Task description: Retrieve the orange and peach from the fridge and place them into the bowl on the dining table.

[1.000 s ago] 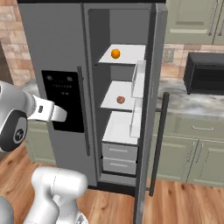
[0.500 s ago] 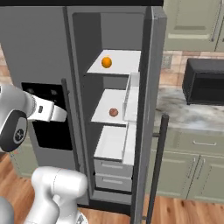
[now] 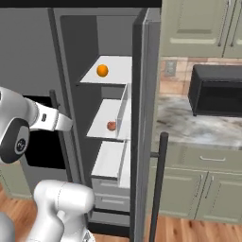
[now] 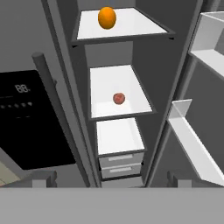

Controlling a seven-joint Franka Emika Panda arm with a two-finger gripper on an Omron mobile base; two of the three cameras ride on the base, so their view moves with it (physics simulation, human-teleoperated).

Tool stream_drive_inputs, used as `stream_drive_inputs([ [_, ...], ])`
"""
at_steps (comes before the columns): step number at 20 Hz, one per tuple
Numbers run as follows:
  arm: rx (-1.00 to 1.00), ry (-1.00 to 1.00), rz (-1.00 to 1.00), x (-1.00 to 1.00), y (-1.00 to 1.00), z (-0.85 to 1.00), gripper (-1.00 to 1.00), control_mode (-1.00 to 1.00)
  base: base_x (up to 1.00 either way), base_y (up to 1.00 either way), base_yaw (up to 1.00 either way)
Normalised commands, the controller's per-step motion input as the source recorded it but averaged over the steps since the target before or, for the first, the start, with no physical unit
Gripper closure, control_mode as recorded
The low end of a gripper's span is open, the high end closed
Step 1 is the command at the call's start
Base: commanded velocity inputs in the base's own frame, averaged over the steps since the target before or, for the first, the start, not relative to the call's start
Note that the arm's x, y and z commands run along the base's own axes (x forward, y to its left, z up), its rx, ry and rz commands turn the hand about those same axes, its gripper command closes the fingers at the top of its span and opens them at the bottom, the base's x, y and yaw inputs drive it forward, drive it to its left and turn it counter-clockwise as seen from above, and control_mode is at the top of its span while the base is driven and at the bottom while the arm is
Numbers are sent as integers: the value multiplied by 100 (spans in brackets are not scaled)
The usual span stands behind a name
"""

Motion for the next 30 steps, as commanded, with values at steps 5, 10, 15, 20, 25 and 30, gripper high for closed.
stream_drive_inputs([
  [5,0,0,0,0,0,0,-100,100,36,-19,-4],
  [10,0,0,0,0,0,0,-100,100,57,-7,-1],
  [15,0,0,0,0,0,0,-100,100,58,-34,0],
  [20,0,0,0,0,0,0,-100,100,46,-34,0],
  [25,0,0,0,0,0,0,-100,100,30,-25,2],
  [30,3,0,1,30,-31,4,-100,-100,0,0,0],
])
